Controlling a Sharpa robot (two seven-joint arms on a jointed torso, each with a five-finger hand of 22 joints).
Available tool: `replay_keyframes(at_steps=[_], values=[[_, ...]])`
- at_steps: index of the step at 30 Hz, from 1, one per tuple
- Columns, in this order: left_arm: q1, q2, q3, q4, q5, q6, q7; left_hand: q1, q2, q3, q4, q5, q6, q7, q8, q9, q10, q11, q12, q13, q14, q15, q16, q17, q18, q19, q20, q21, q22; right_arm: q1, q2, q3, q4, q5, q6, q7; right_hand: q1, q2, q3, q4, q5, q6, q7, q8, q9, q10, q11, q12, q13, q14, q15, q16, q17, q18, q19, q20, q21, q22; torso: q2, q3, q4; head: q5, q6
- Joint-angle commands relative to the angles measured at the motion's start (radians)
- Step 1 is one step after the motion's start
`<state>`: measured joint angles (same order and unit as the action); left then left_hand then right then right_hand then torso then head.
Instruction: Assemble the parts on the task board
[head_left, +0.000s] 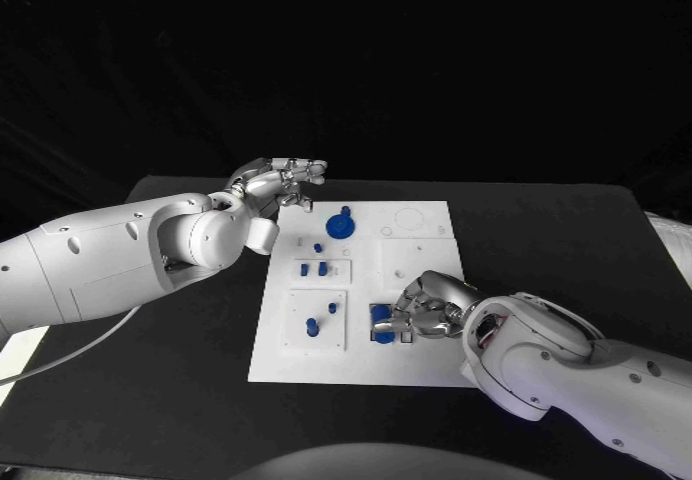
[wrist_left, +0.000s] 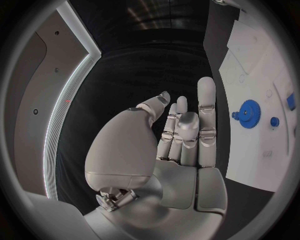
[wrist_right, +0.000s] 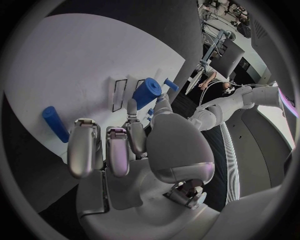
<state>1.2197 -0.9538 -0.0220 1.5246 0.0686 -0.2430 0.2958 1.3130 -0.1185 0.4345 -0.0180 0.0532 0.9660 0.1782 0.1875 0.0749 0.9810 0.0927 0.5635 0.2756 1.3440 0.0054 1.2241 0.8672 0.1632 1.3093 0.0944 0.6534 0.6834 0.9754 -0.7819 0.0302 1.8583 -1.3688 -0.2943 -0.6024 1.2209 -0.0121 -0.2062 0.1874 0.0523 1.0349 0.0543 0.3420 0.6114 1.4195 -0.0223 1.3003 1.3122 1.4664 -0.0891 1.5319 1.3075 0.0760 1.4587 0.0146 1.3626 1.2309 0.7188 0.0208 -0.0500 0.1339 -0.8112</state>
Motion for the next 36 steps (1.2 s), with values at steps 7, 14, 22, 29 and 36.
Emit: replay_keyframes(at_steps=[7,14,22,29,36], values=[[0.001,-0.003,0.0,0.001,-0.004,0.02,0.004,-0.003,0.003,-0.004,-0.002,0.002,-0.007,-0.003,0.003,0.001,-0.004,-0.001,0.007,0.0,-0.001,0.001,0.003,0.001,0.012,0.002,0.008,0.001,0.001,-0.004,-0.037,0.0,0.04,-0.041,0.012,0.086,0.018,0.003,-0.002,-0.007,-0.004,0.002,-0.004,0.008,0.003,0.015,0.001,0.021,0.08,0.093,0.001,0.005,0.214,-0.009,0.007,0.001,0.007,0.007,0.0,-0.0002,-0.0002,0.006,-0.004],[0.0,-0.005,0.0,-0.001,-0.004,0.021,0.004,-0.003,0.003,-0.004,-0.002,0.002,-0.007,-0.003,0.003,0.001,-0.004,-0.001,0.007,0.0,-0.001,0.001,0.003,0.001,0.012,0.002,0.008,0.001,0.001,-0.005,-0.049,0.0,0.044,-0.052,0.01,0.089,0.013,0.011,-0.007,0.001,-0.003,0.006,-0.005,0.011,0.007,0.019,0.0,0.026,0.084,0.093,0.001,0.006,0.215,-0.009,0.009,0.001,0.009,0.011,0.0,-0.0005,-0.0017,0.006,-0.003],[0.0,-0.004,0.0,-0.001,-0.004,0.021,0.002,-0.003,0.004,-0.004,-0.002,0.002,-0.008,-0.003,0.004,0.001,-0.005,-0.001,0.008,0.0,-0.002,0.001,0.002,-0.001,0.012,0.001,0.008,-0.002,-0.001,-0.005,-0.047,0.0,0.034,-0.054,0.011,0.082,-0.003,0.032,-0.017,0.023,-0.001,0.007,-0.006,0.013,0.011,0.022,-0.001,0.031,0.088,0.093,0.0,0.006,0.215,-0.01,0.01,0.0,0.01,0.013,0.0,-0.0012,0.0011,0.005,-0.002],[0.0,-0.005,0.0,-0.001,-0.004,0.021,0.001,-0.004,0.004,-0.004,-0.001,0.002,-0.008,-0.003,0.004,0.001,-0.006,-0.001,0.009,0.0,-0.003,0.001,0.002,-0.002,0.012,0.001,0.009,-0.002,-0.002,-0.005,-0.032,0.0,0.012,-0.063,0.019,0.071,0.06,0.093,0.018,0.001,0.006,0.012,-0.011,0.017,0.018,0.03,-0.006,0.041,0.096,0.094,-0.003,0.008,0.218,-0.011,0.013,-0.001,0.015,0.021,0.0,-0.0013,-0.001,0.007,-0.004],[0.0,-0.003,0.0,-0.002,-0.004,0.022,0.0,-0.005,0.004,-0.005,0.0,0.002,-0.009,-0.002,0.005,0.001,-0.006,0.0,0.009,0.0,-0.003,0.001,0.002,-0.002,0.012,0.001,0.009,-0.003,-0.002,-0.005,0.001,0.0,-0.018,-0.072,0.032,0.074,0.114,0.133,0.054,-0.029,0.0,0.015,-0.017,0.016,0.02,0.04,-0.012,0.056,0.108,0.095,-0.008,0.01,0.222,-0.012,0.016,-0.006,0.019,0.029,0.0,-0.0009,0.0014,0.008,-0.005]])
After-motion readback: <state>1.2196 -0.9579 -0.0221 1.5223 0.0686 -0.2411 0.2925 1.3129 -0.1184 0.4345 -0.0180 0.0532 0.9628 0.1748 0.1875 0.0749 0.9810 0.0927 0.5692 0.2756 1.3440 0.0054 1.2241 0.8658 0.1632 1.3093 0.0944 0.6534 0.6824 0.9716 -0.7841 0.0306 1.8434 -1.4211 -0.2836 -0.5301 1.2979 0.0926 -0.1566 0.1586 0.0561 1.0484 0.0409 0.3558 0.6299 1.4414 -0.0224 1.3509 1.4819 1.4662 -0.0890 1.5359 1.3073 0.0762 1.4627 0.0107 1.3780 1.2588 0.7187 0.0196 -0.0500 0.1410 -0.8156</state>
